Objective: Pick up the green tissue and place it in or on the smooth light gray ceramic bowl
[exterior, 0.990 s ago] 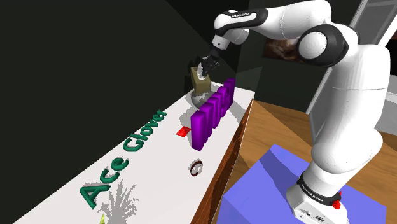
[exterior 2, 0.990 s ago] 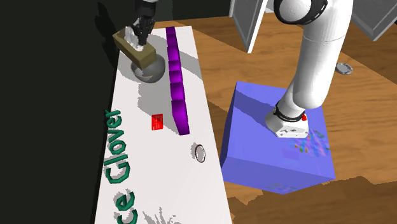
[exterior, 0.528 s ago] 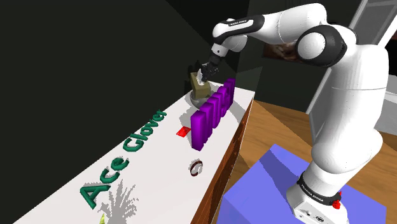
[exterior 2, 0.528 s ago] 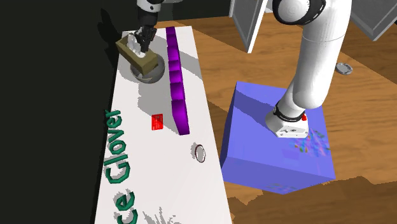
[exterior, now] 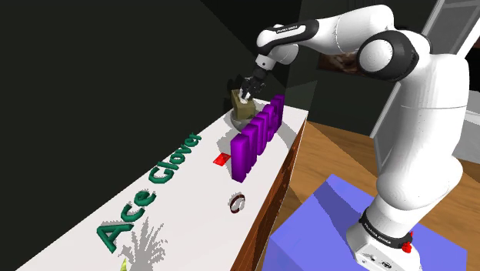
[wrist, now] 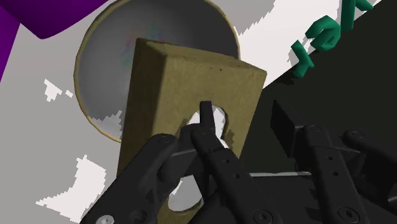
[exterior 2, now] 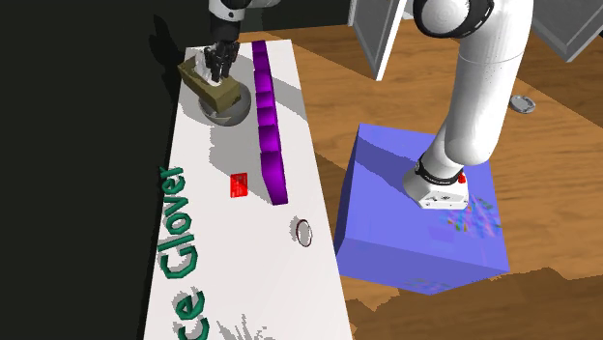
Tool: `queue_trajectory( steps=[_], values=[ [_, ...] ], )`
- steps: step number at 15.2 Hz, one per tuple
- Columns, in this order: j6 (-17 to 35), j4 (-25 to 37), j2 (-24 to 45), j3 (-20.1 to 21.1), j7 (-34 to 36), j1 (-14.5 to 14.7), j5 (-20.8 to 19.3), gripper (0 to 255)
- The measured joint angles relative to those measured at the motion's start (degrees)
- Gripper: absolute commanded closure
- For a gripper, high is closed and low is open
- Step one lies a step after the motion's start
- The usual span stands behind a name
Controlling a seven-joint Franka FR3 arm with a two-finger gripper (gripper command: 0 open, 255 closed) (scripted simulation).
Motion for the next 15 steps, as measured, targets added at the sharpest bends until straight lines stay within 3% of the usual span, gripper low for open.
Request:
queue_trajectory(
  steps=[5, 10, 15],
  values=[
    [0.01, -0.03, 0.0, 0.0, -0.01, 0.0, 0.0, 0],
    [-5.19, 2.46, -2.47, -0.57, 0.24, -1.22, -0.21, 0],
    [-5.96, 3.21, -2.39, -0.63, 0.31, -1.35, -0.28, 0]
  ],
)
